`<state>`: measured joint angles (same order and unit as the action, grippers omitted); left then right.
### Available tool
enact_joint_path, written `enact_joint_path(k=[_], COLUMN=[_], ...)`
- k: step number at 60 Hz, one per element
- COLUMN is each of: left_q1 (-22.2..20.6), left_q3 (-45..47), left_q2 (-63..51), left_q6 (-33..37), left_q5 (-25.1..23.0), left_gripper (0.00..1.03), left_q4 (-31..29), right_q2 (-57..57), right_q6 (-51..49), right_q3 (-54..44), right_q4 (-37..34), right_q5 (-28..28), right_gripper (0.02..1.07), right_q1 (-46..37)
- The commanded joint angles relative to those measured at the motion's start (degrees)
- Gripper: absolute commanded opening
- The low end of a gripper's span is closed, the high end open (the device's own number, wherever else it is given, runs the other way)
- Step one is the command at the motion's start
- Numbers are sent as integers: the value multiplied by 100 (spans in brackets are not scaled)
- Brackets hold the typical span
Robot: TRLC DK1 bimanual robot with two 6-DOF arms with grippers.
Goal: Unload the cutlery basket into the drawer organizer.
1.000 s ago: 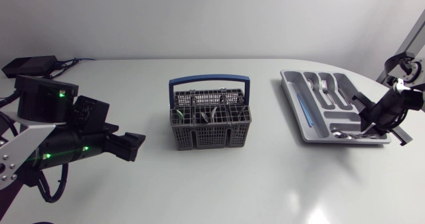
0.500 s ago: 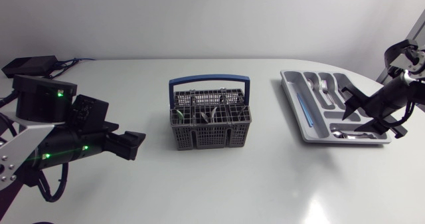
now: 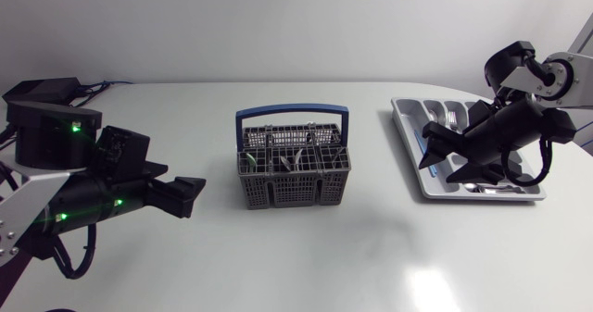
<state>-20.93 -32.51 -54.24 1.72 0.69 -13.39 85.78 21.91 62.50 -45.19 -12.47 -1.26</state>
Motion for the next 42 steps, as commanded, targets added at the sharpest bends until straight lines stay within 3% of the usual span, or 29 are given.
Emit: enact_joint_path(k=[1, 14, 42], left_q1=[-52, -96, -113], left_q3=[140, 157, 193], left_q2=[54, 54, 54], left_q6=[13, 13, 4], left_q5=[-16, -16, -7], left_gripper=[99, 99, 99], left_q4=[56, 82, 91], right_q2=[-219, -386, -35], right_q6=[-205, 973, 2406], right_q3=[-186, -62, 623], right_q4=[10, -254, -166], right_q5=[-98, -142, -36], right_gripper=[81, 99, 96], right_q1=[258, 1128, 2270])
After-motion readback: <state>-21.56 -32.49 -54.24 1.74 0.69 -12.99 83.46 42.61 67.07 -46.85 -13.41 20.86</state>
